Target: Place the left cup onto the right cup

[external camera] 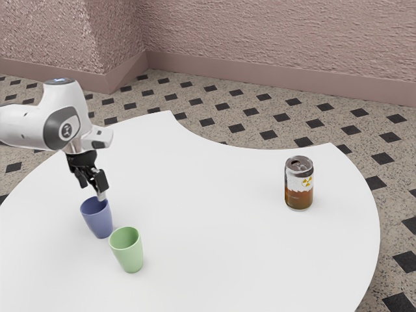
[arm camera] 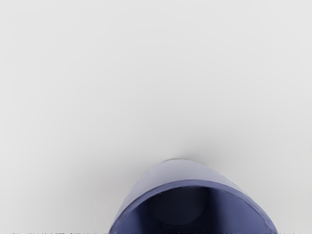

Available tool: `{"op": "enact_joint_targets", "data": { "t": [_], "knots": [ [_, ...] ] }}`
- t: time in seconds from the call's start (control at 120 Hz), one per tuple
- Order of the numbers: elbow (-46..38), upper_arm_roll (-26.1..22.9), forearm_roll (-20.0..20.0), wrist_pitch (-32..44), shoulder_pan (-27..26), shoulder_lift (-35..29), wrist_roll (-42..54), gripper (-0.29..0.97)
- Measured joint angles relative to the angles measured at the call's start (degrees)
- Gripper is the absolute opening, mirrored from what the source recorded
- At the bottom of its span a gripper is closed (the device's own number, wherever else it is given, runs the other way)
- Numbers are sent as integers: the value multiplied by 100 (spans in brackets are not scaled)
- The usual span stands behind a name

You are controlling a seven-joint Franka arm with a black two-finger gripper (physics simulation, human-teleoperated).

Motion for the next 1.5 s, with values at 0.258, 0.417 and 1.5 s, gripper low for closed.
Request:
{"op": "enact_joint_targets", "data": {
  "t": [0.258, 0.417, 1.5],
  "knots": [
    [-240, -4, 0, 20, 19, -146, 23, 66],
    [-259, -7, 0, 24, 28, -130, 32, 66],
    [-182, -17, -7, 177, 378, 213, 64, 66]
  ]
}}
